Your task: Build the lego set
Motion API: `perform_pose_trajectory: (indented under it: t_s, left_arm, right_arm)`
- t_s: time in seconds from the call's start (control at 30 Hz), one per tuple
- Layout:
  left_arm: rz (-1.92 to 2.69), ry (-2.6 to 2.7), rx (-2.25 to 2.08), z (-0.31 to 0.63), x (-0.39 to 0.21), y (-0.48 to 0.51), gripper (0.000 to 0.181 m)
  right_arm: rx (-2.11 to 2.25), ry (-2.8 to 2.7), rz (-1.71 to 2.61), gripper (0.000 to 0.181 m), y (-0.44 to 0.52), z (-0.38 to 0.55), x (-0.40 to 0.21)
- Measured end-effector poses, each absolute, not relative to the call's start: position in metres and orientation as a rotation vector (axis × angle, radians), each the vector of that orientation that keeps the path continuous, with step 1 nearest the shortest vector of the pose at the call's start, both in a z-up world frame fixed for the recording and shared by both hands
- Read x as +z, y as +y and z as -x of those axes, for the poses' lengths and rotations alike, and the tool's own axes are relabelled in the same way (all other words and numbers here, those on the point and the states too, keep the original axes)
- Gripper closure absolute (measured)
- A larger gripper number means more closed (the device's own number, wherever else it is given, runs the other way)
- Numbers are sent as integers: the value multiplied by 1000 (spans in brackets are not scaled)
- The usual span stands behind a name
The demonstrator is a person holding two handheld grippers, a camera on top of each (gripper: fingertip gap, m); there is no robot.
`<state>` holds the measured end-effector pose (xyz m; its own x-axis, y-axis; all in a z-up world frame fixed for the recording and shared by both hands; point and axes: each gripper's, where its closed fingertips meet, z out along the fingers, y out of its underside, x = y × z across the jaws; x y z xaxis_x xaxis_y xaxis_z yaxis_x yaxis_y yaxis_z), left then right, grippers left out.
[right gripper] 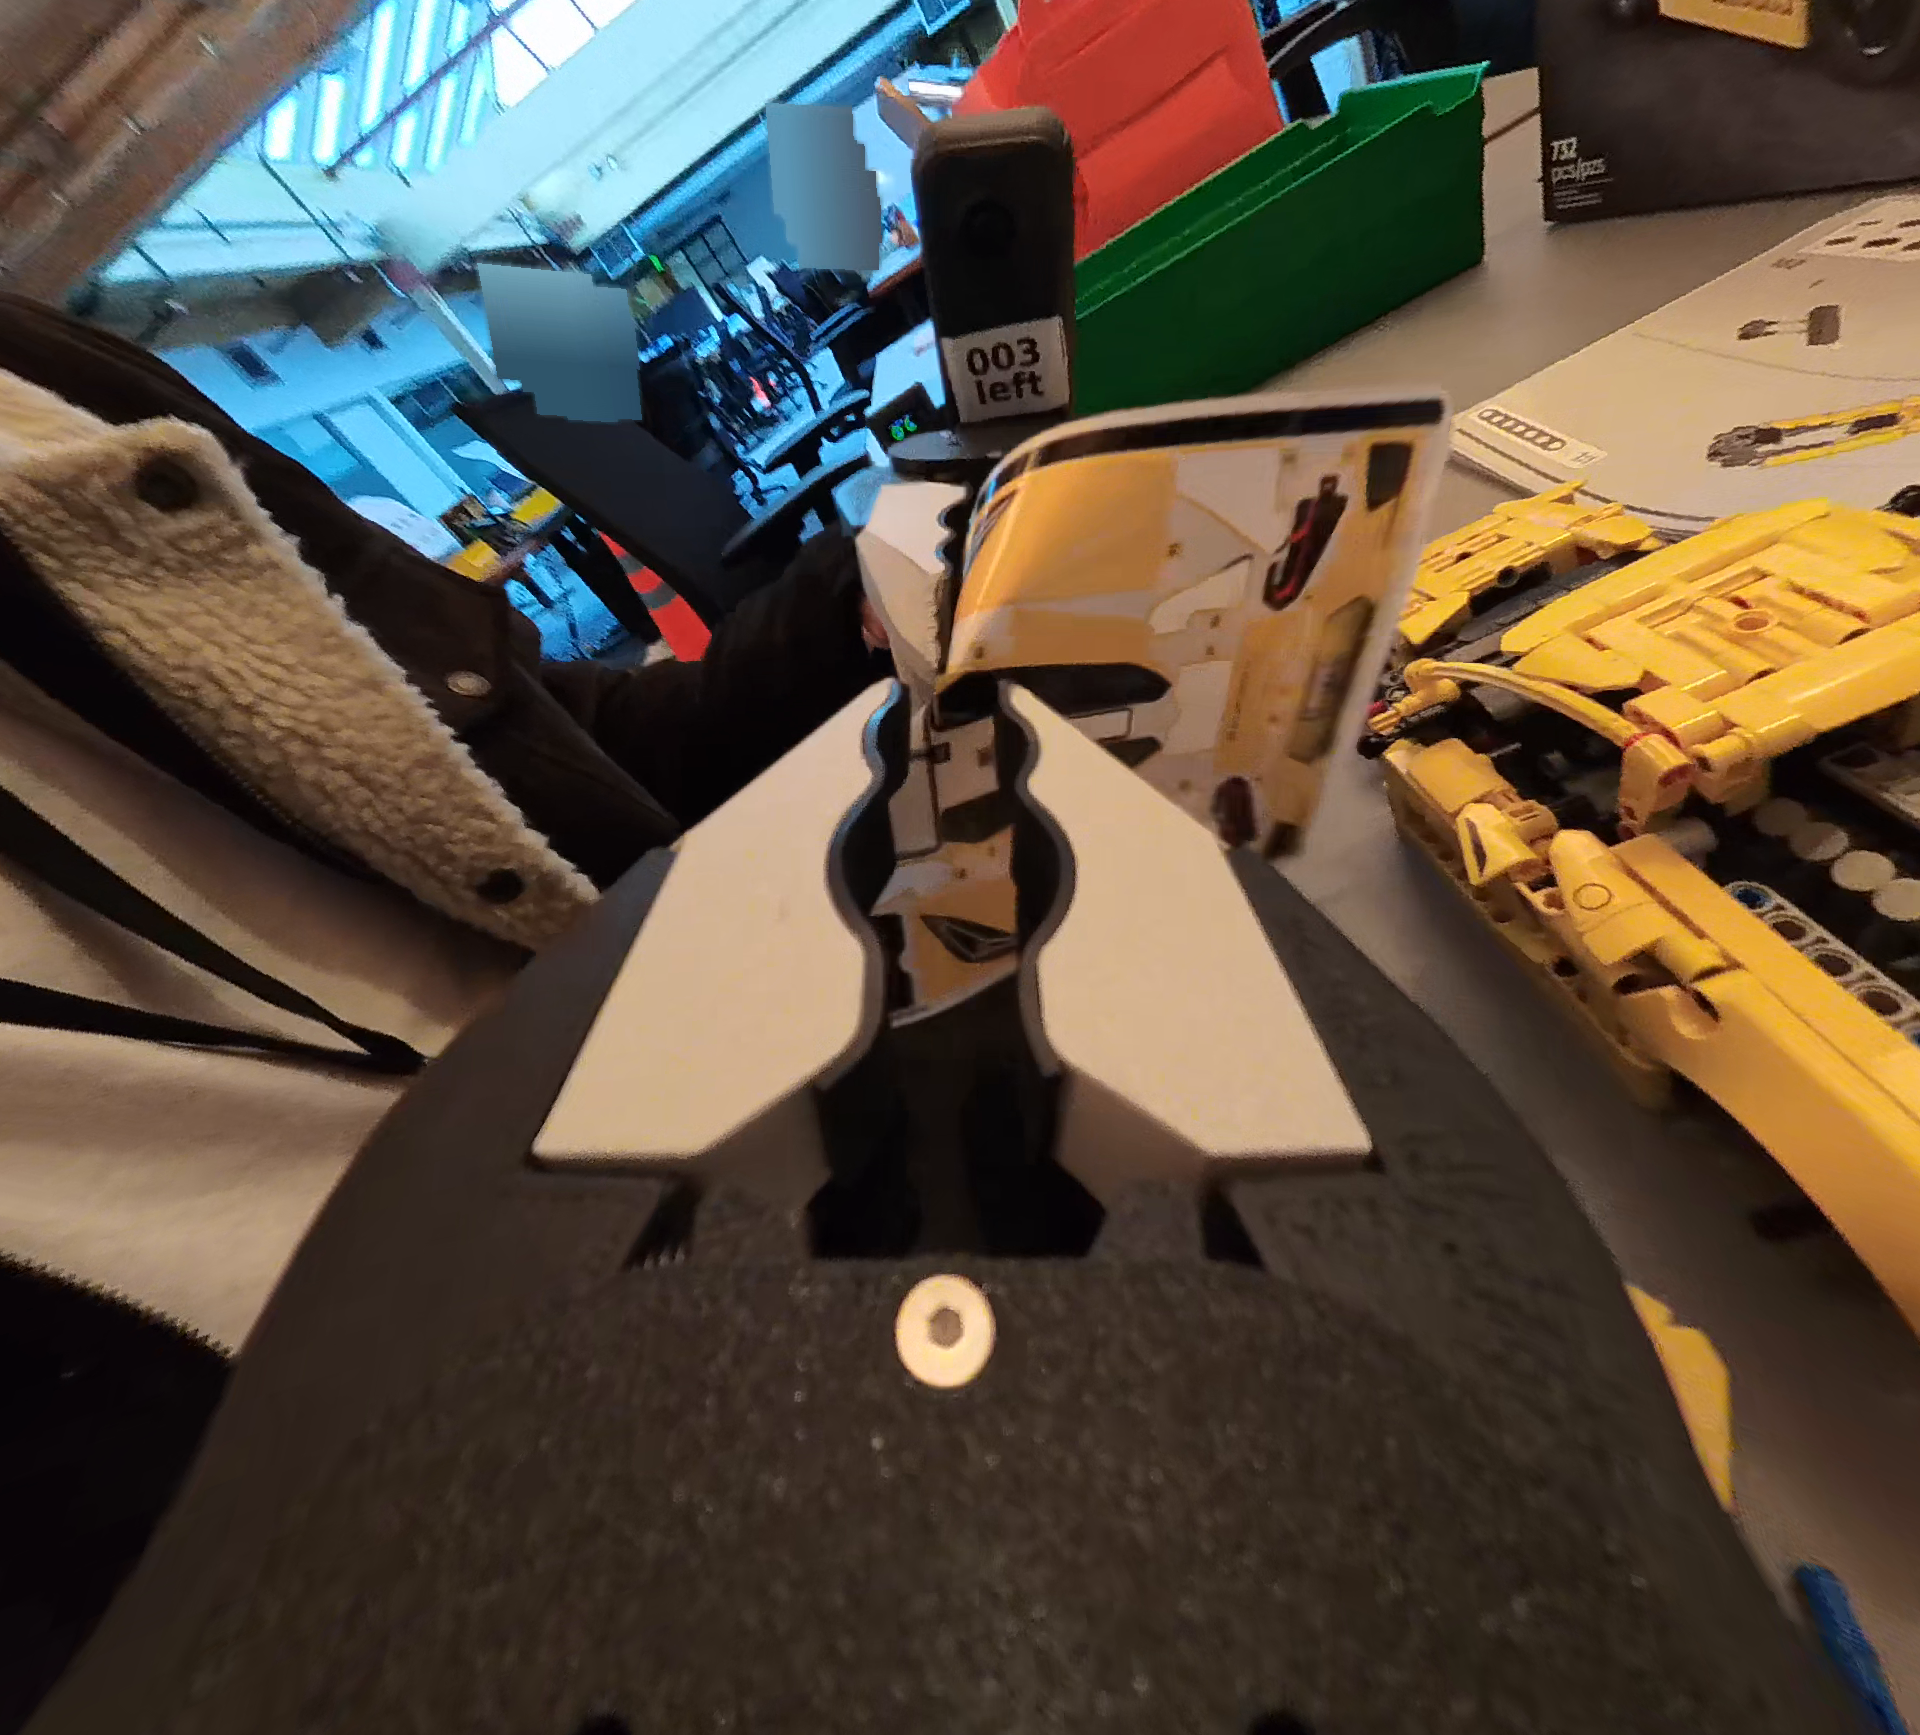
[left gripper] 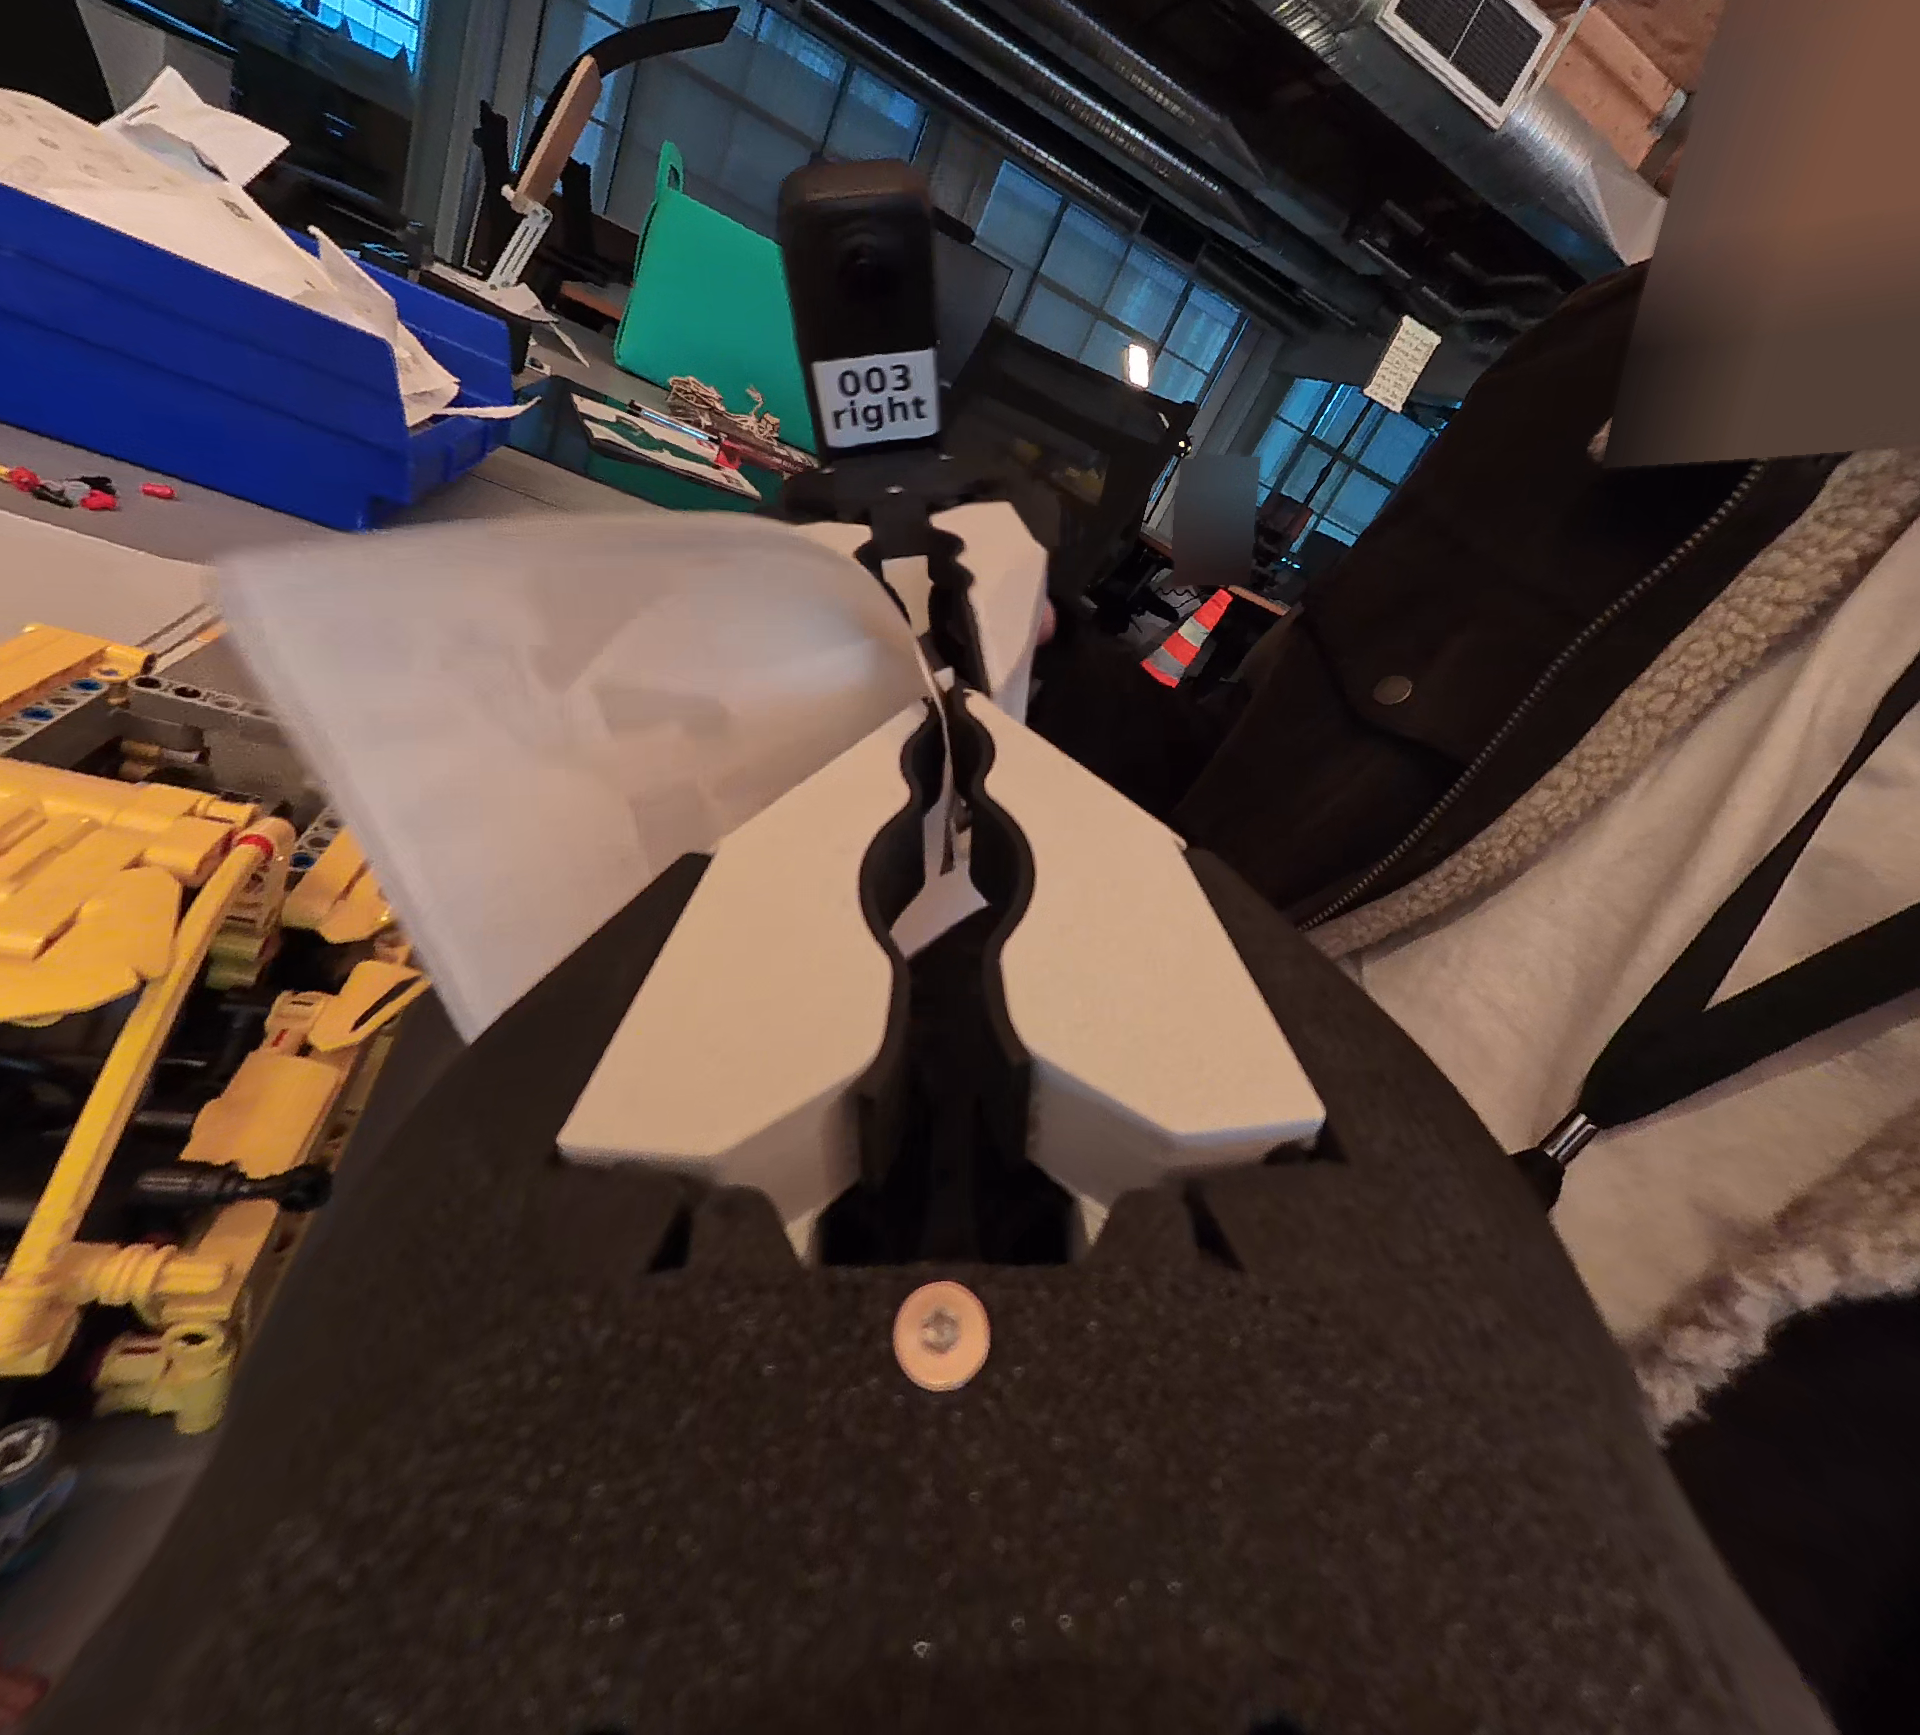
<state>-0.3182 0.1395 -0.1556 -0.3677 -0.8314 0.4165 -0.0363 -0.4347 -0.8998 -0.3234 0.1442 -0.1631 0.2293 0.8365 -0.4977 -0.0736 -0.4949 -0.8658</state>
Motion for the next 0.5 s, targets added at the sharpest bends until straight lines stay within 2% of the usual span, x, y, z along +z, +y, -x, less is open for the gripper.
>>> perform_pose_trajectory:
  t_s: [0.17, 0.5]
  left_arm:
    - [1289, 1217, -1836, 317, -157, 138, 181]
    - [1306, 1209, -1833, 317, -159, 140, 181]
  right_arm:
    - [1539, -633, 1666, 172, 145, 323, -163]
    - [1486, -610, 1653, 181, 152, 310, -162]
